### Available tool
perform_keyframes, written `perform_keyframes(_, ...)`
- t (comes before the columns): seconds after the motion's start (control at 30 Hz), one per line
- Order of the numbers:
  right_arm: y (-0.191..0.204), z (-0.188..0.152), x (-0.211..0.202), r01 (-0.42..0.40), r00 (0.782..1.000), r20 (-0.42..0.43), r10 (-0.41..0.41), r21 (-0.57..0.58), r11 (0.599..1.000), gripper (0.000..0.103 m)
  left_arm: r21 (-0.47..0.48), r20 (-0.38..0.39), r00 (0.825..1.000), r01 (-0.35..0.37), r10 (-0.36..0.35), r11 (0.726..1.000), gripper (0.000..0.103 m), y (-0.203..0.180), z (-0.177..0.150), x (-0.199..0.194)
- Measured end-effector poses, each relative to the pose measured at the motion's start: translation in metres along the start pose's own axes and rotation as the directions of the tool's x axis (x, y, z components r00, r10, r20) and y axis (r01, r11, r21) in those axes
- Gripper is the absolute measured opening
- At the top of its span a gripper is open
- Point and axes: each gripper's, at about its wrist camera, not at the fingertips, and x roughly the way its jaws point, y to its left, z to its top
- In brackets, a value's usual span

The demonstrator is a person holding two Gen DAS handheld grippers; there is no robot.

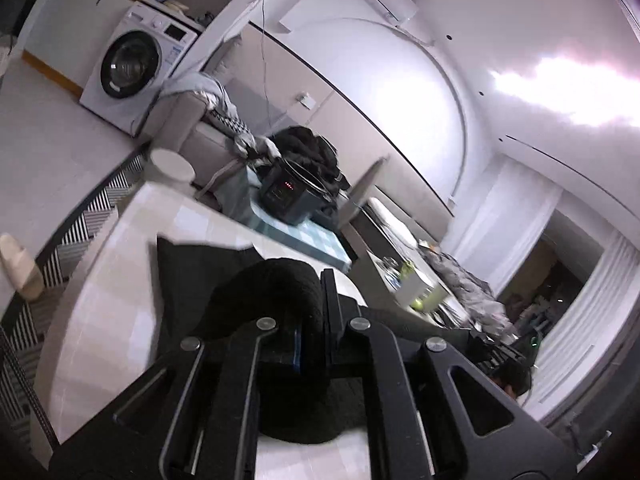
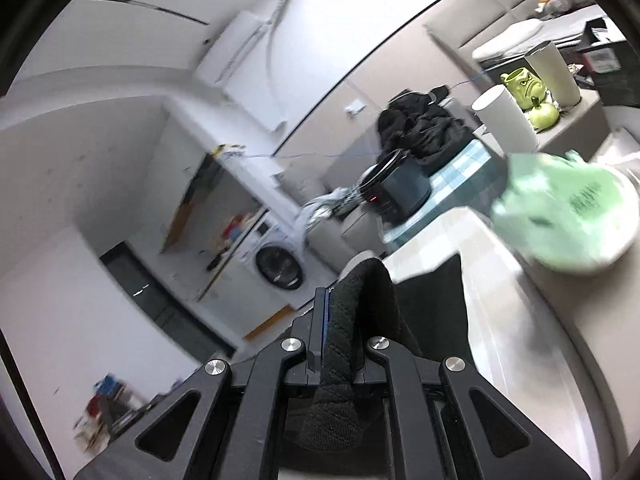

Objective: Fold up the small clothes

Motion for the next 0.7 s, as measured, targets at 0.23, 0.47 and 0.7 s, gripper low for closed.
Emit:
perform_keyframes(0.23,0.003,0.04,0.099,0.088,0.995,0.041,-0.089,0.023,0.996,0.005,-0.081,-0.014,0.999,-0.045,0.044,0.996,0.004,0.037,0.052,0.112)
perform_keyframes(0.47,-0.024,0.061,0.171,0.16,0.987,-0.024,-0.158,0.07,0.985,0.005,-0.154,-0.098,0.989,-0.125,0.111,0.98,0.004,0.096,0.068,0.215)
perform_keyframes(0.7,-0.079,0.055,0.26,0.307,0.928,-0.263,-0.263,0.142,0.941,0.023,-0.182,-0.357,0.905,-0.313,0.234,0.932,0.019,0.163,0.045,0.315)
